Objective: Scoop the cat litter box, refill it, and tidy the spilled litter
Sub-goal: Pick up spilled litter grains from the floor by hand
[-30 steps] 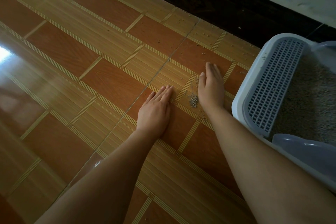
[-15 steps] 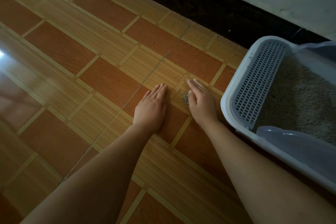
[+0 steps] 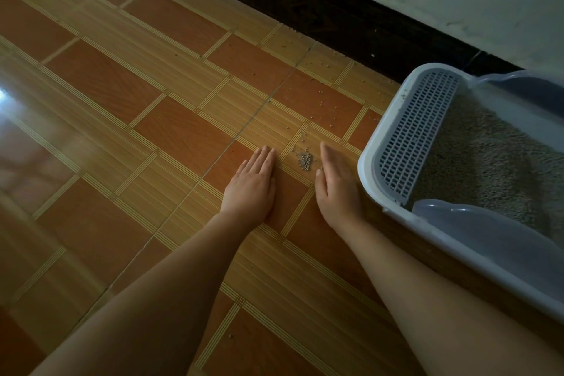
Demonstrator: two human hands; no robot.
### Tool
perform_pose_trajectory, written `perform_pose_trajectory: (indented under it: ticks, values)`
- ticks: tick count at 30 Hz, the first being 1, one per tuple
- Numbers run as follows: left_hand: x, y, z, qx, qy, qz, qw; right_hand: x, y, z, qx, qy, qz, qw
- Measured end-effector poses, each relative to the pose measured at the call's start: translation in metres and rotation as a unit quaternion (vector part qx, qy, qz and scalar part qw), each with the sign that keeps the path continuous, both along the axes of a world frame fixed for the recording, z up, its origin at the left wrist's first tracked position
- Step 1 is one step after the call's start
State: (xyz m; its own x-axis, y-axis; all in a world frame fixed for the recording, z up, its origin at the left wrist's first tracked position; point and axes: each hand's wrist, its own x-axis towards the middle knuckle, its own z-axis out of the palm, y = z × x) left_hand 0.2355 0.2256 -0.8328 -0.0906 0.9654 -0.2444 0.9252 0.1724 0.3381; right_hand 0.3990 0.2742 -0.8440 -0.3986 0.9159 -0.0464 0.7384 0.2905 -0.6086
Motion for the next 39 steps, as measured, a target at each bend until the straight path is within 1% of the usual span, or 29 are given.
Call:
perform_pose_trajectory:
  ticks: [2,6,9,15,17,19,22,26,29,31,37,39]
  values:
    - [0.000,0.000,0.000,-0.003,-0.001,-0.001,1.000,0.002,-0.002,-0.002,-0.015,-0.030,-0.028,0.999]
    - [-0.002,0.002,0.000,-0.007,-0.015,0.001,1.000,-0.003,-0.004,-0.001,-0.014,-0.087,-0.025,0.996]
    - [-0.003,0.003,0.001,-0.014,-0.016,-0.002,1.000,-0.011,-0.004,-0.001,-0.019,-0.098,-0.010,0.995]
    - [-0.004,0.002,0.001,-0.010,-0.013,-0.007,1.000,-0.021,-0.004,0.002,-0.025,-0.088,0.029,0.995]
    - [-0.005,0.002,0.000,-0.010,-0.010,-0.016,1.000,-0.019,-0.004,0.004,-0.007,-0.084,0.043,0.996]
    - [-0.006,0.002,-0.002,-0.010,-0.009,-0.019,1.000,-0.012,-0.003,0.003,0.033,-0.088,0.028,0.995]
    - [-0.006,0.001,-0.004,-0.007,-0.007,-0.018,1.000,-0.002,0.000,-0.001,0.089,-0.114,-0.039,0.989]
    - [-0.006,0.000,-0.006,-0.009,-0.003,-0.017,1.000,0.000,-0.002,-0.003,0.121,-0.172,-0.043,0.977]
    - [-0.006,0.000,-0.006,-0.003,-0.001,-0.018,1.000,-0.006,-0.003,-0.003,0.048,-0.227,-0.038,0.972]
    - [-0.006,0.000,-0.005,-0.002,-0.002,-0.017,1.000,-0.008,-0.006,-0.004,0.022,-0.237,-0.032,0.971]
    - [-0.005,-0.001,-0.007,0.005,-0.003,-0.012,1.000,-0.020,-0.012,-0.004,0.018,-0.226,0.027,0.974]
    - [-0.005,-0.001,-0.007,0.005,-0.005,-0.013,1.000,-0.024,-0.010,-0.004,0.016,-0.213,0.033,0.976]
